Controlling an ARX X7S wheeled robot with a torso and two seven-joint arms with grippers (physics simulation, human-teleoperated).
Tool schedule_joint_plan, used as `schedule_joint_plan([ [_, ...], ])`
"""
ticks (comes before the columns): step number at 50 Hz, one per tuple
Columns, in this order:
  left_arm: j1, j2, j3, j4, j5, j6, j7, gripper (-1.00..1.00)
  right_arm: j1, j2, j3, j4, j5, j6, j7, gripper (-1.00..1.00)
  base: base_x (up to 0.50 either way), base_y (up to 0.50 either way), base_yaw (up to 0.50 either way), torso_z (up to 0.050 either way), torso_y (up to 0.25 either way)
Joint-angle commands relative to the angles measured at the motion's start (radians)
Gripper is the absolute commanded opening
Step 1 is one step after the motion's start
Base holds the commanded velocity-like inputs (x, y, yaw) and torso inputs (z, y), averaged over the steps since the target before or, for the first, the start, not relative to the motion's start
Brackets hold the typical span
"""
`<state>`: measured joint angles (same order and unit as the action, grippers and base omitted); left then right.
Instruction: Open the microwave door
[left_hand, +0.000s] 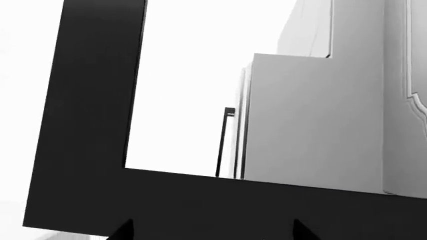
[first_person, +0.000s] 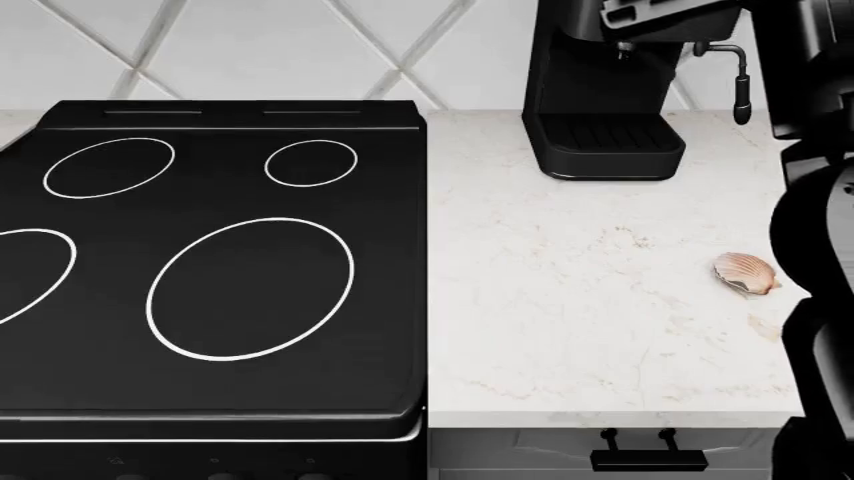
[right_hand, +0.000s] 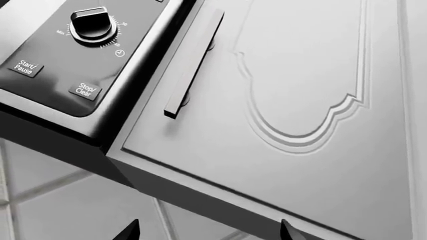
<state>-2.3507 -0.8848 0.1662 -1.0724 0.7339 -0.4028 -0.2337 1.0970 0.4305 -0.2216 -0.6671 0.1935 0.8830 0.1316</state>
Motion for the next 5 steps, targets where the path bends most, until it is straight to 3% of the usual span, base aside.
schedule_joint_plan([
  [1, -0.005, -0.053, -0.100, 0.109, 0.180, -0.019, 0.091, 1.00, -0.001, -0.006, -0.005, 0.008, 0.001, -0.014, 0.003, 1.00, 0.00, 0.00, 0.00, 0.000, 0.000],
  [5, -0.005, -0.065, -0.110, 0.147, 0.217, -0.012, 0.109, 1.00, -0.007, -0.003, 0.001, 0.000, 0.004, -0.013, 0.004, 1.00, 0.00, 0.00, 0.00, 0.000, 0.000],
])
